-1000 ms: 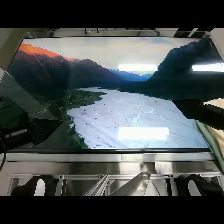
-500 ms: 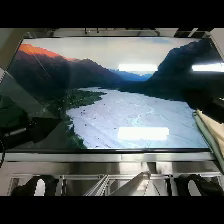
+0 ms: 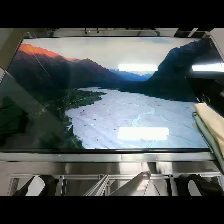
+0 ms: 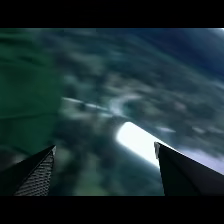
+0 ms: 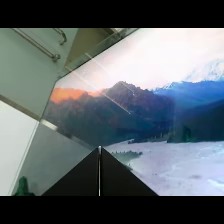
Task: Fold the shirts.
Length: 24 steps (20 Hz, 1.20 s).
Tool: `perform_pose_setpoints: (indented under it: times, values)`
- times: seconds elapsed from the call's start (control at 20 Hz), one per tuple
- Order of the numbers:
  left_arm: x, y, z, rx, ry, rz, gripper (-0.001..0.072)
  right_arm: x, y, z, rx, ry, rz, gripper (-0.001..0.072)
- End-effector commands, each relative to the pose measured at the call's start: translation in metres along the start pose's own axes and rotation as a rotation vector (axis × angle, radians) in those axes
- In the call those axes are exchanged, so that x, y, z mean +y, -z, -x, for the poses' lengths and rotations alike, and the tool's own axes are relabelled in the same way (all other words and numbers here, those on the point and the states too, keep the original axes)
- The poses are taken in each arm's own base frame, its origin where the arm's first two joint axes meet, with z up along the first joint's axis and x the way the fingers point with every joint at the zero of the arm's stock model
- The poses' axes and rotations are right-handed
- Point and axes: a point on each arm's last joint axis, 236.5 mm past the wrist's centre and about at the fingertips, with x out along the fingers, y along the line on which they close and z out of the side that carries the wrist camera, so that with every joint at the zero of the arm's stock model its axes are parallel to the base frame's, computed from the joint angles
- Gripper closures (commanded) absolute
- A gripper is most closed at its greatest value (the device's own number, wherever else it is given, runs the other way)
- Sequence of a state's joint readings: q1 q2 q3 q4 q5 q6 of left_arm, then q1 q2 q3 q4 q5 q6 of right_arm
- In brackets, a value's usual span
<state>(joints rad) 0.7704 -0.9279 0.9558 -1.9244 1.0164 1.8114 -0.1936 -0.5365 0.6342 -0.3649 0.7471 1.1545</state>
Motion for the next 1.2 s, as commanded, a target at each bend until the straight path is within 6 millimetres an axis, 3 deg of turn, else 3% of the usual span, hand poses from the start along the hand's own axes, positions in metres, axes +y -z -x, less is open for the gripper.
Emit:
perform_pose_setpoints:
  times: [0.0, 0.1, 0.25, 0.55, 0.6, 0.65, 0.7, 0.75, 0.85, 0.95, 1.05, 1.15]
  values:
    - [0.106, 0.012, -0.061, 0.212, -0.142, 0.168, -0.0010, -0.003, -0.001, -0.003, -0.001, 0.004, -0.016, 0.0688]
    - [0.123, 0.045, -0.099, 0.397, -0.108, 0.230, -0.0010, -0.008, 0.001, -0.006, 0.010, 0.010, -0.027, 0.0688]
    - [0.125, 0.071, -0.135, 0.558, -0.060, 0.236, -0.0009, -0.016, 0.004, -0.012, 0.027, 0.024, -0.045, 0.0688]
    - [0.128, 0.062, -0.179, 0.617, -0.131, 0.061, -0.0007, -0.021, 0.007, -0.016, 0.039, 0.032, -0.057, 0.0688]
    - [0.123, 0.060, -0.185, 0.624, -0.122, 0.048, 0.0047, -0.021, 0.007, -0.015, 0.040, 0.032, -0.057, 0.0689]
    - [0.117, 0.058, -0.190, 0.631, -0.112, 0.037, 0.0277, -0.021, 0.007, -0.015, 0.040, 0.032, -0.057, 0.0688]
    - [0.109, 0.056, -0.192, 0.643, -0.103, 0.017, 0.0669, -0.021, 0.007, -0.015, 0.040, 0.032, -0.057, 0.0689]
    - [0.100, 0.052, -0.193, 0.643, -0.094, -0.007, 0.0686, -0.021, 0.007, -0.015, 0.040, 0.032, -0.057, 0.0689]
    - [0.073, 0.038, -0.190, 0.636, -0.067, -0.065, 0.0686, -0.021, 0.007, -0.015, 0.040, 0.032, -0.057, 0.0689]
    - [0.016, 0.019, -0.182, 0.608, 0.051, -0.152, 0.0685, -0.021, 0.007, -0.016, 0.040, 0.032, -0.057, 0.0689]
    - [-0.082, 0.008, -0.161, 0.575, 0.284, -0.263, 0.0685, -0.021, 0.007, -0.016, 0.040, 0.033, -0.056, 0.0689]
    - [-0.182, 0.019, -0.131, 0.567, 0.509, -0.382, 0.0686, -0.023, 0.007, -0.016, 0.043, 0.036, -0.053, 0.0690]
